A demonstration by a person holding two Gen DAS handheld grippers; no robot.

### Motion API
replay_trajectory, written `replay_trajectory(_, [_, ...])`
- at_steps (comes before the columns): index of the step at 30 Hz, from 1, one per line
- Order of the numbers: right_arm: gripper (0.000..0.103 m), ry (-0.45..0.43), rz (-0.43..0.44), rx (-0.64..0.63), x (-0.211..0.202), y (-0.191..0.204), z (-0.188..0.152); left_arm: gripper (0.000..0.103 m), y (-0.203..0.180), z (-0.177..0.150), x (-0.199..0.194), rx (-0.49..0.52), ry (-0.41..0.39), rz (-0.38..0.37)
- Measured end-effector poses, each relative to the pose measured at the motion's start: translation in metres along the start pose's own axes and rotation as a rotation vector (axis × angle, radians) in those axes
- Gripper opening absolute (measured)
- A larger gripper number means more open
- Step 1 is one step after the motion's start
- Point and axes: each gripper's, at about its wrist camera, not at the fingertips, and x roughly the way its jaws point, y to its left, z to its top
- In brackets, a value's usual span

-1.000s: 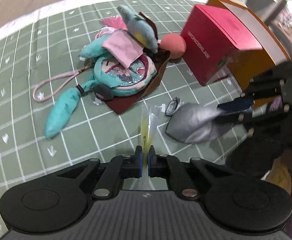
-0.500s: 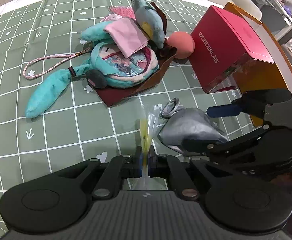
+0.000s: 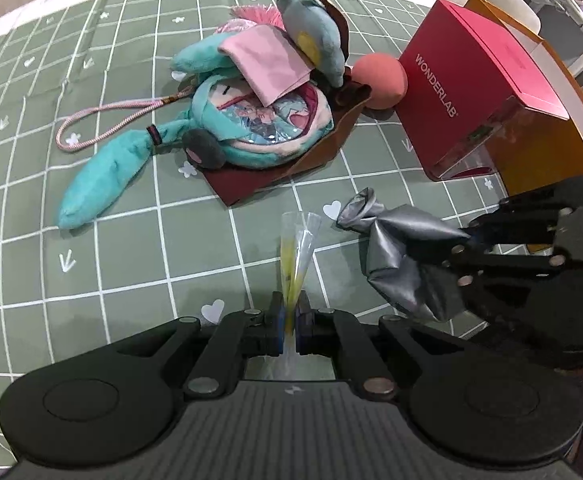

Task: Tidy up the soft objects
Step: 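Lift and carry the bag with the left tool while the right tool carries the pouch to the box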

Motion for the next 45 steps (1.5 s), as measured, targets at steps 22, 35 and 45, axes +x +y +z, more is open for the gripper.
replay_trajectory(22, [0.000, -0.258, -0.043, 0.110, -0.146, -0.042, -0.036, 0.005, -0.102, 0.005, -0.104, 0.044, -0.292, -0.014])
replay_trajectory(35, [0.000, -0.427, -0.146, 0.318, -0.230, -0.130, -0.083, 0.005, -0.226, 0.066, -0.105, 0.247, -0.328, -0.165])
replay_trajectory(45, [0.000, -0.423, -0.261, 0.428, -0.220, -0.206, -0.103, 0.005, -0.303, 0.120, -0.051, 0.340, -0.234, -0.171])
